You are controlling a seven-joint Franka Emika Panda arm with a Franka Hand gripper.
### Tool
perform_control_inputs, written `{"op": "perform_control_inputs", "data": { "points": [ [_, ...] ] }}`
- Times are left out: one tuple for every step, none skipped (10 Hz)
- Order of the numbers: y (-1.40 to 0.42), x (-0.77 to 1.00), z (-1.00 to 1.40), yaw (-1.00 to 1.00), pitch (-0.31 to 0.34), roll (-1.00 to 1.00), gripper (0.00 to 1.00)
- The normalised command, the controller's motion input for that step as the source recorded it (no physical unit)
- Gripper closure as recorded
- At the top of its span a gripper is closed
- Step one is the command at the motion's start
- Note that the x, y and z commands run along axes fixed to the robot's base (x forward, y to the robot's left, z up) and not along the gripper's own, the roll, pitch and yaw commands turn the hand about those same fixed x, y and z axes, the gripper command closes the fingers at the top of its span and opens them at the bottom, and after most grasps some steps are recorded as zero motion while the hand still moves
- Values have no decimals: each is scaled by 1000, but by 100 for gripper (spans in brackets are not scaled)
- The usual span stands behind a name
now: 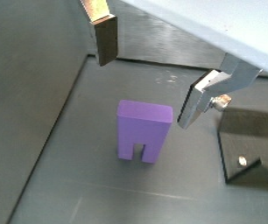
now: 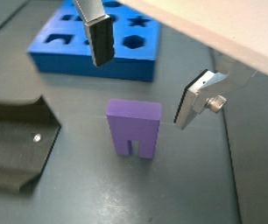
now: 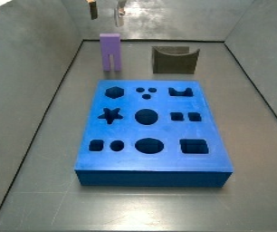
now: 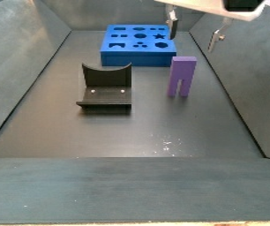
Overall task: Pick up the double-square object. Rotate the double-square object. Move to above the board. Insert the double-square object.
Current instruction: Rotate the double-square object.
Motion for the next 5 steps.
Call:
{"op": "perform_control_inputs", "data": {
  "points": [
    [-4,20,-21,1000,-6,4,0],
    [-4,20,-20,1000,-7,4,0],
    [-5,20,-20,1000,-8,4,0],
    [-5,20,-20,1000,-10,5,0],
    [-5,20,-20,1000,-12,6,0]
  ]
}}
